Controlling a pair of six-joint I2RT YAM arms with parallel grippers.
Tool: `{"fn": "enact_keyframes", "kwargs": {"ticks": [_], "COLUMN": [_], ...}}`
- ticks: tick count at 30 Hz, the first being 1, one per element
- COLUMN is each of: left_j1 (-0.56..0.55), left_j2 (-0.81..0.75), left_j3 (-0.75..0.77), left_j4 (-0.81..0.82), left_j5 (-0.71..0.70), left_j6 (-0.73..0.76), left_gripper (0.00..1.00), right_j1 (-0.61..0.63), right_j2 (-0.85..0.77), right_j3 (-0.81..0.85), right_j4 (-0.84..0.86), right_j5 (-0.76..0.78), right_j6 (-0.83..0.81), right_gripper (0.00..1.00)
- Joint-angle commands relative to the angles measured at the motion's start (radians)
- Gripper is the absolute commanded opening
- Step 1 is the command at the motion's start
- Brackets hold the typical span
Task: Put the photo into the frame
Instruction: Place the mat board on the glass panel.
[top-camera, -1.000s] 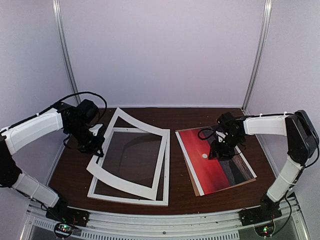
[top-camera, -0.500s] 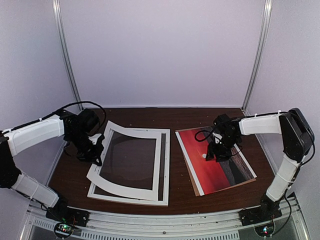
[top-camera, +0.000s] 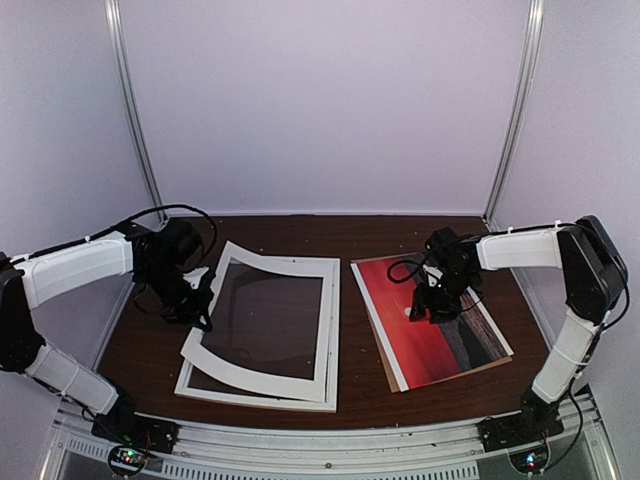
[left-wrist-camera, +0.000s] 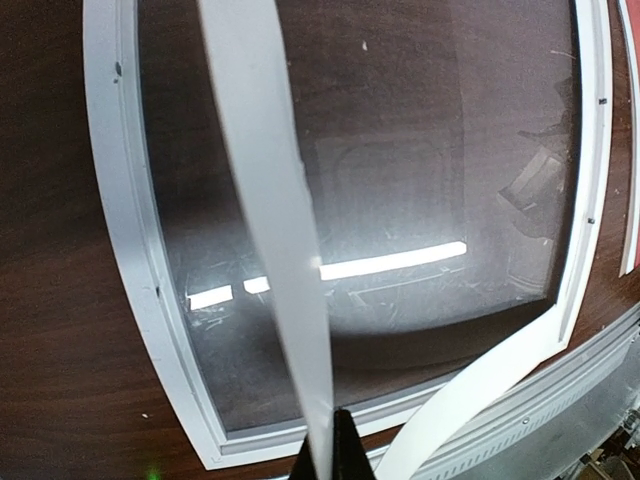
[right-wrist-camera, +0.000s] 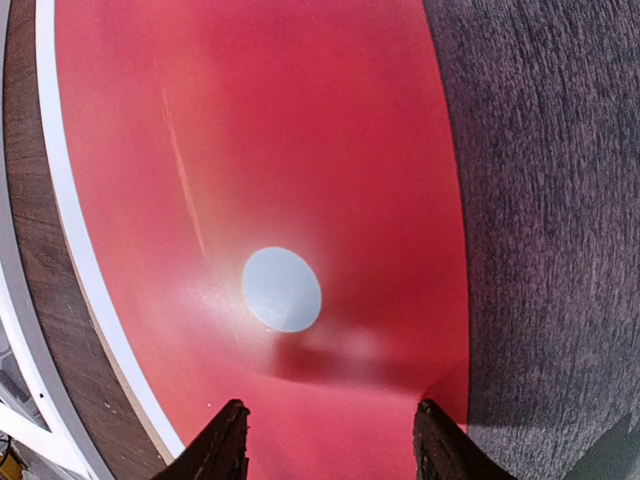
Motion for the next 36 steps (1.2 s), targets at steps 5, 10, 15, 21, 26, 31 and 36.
{"fn": "enact_keyframes", "kwargs": {"ticks": [5,10,15,21,26,31,36], "left_j1": [-0.011,-0.015,-0.019,-0.022,-0.022,-0.023,-0.033], "left_j2": [0.028,0.036,0.040,0.024,-0.009,-0.044,-0.066], "left_j3": [-0.022,-0.025,-0.024,-0.030,-0.071,-0.106,-0.140], "left_j4": [0.046,0.049,0.049,0.062,0.132,0.172,0.201], "left_j5": [0.014,0.001,-0.018,-0.064,-0.053,-0.049,-0.049], "left_j6": [0.009,0.010,0.011,-0.007,-0.055,-0.094,-0.125], "left_gripper": [0.00,0.00,0.02,0.00,0.00,0.00,0.00], "right_j1": [0.007,0.009,0.011,0.014,0.017,0.019,0.022], "right_j2": [0.022,0.024,0.027,0.034,0.042,0.052,0.061], "right_j3": [0.016,0.018,0.017,0.019,0.017,0.013,0.016], "right_j4": [0.010,0.010,0.011,0.016,0.016,0.023,0.029], "right_j5": [0.001,0.000,0.001,0.001,0.000,-0.002,-0.005], "right_j6": [-0.002,-0.002,-0.002,-0.002,0.000,-0.001,0.000], "right_gripper": [0.56,0.56,0.56,0.56,0.56,0.56,0.56]}}
